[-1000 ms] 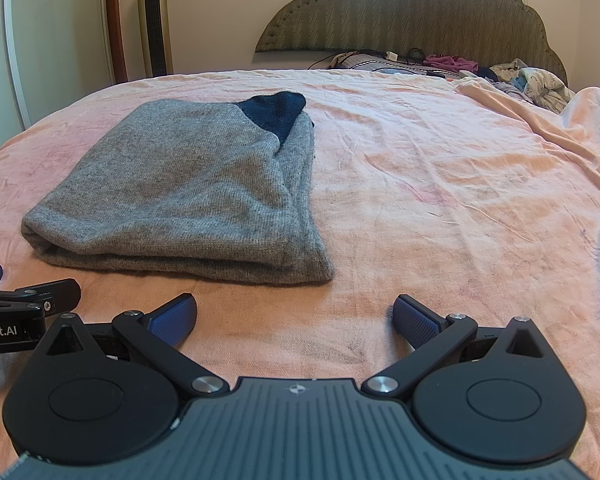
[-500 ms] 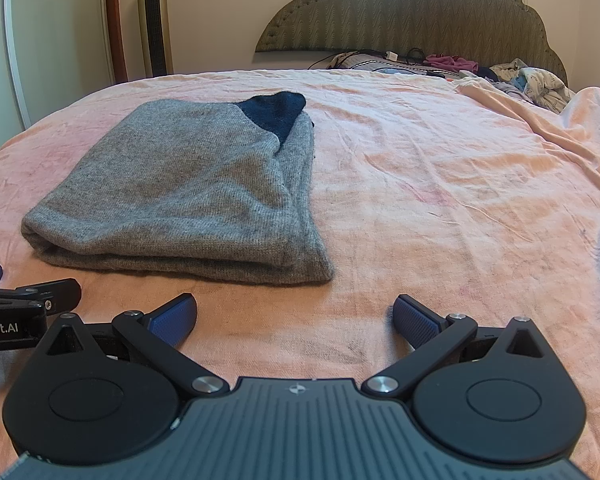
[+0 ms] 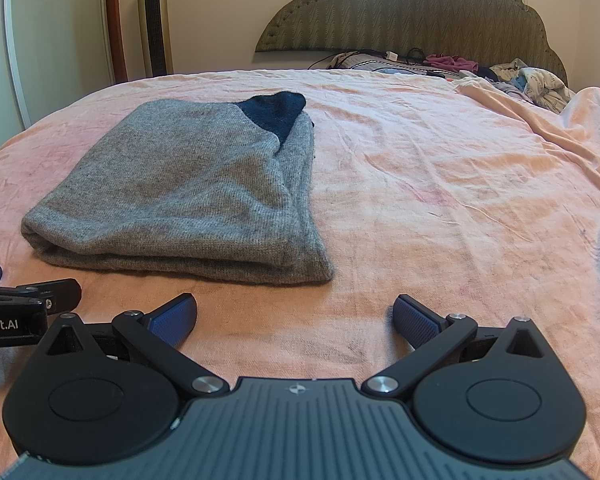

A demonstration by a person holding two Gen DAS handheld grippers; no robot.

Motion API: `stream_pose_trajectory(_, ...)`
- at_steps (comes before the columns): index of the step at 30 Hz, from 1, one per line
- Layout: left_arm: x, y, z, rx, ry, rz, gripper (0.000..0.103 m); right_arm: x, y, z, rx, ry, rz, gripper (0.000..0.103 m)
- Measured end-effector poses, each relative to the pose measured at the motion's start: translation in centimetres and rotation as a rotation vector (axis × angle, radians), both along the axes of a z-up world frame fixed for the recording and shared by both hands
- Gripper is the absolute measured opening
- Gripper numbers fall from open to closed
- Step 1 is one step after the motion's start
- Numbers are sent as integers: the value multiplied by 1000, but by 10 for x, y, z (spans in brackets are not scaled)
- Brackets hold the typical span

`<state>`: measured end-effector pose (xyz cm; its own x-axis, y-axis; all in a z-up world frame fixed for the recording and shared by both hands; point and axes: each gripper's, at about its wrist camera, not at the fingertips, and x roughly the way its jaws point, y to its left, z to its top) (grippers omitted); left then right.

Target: Fold small clothes

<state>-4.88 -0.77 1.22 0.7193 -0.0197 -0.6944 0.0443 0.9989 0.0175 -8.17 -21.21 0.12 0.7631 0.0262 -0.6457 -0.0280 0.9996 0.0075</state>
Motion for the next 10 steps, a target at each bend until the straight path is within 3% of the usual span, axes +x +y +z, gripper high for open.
stream_pose_trajectory(10,-6,2,9,13,-56,-29,103,0,-6,4,28,3,12,103)
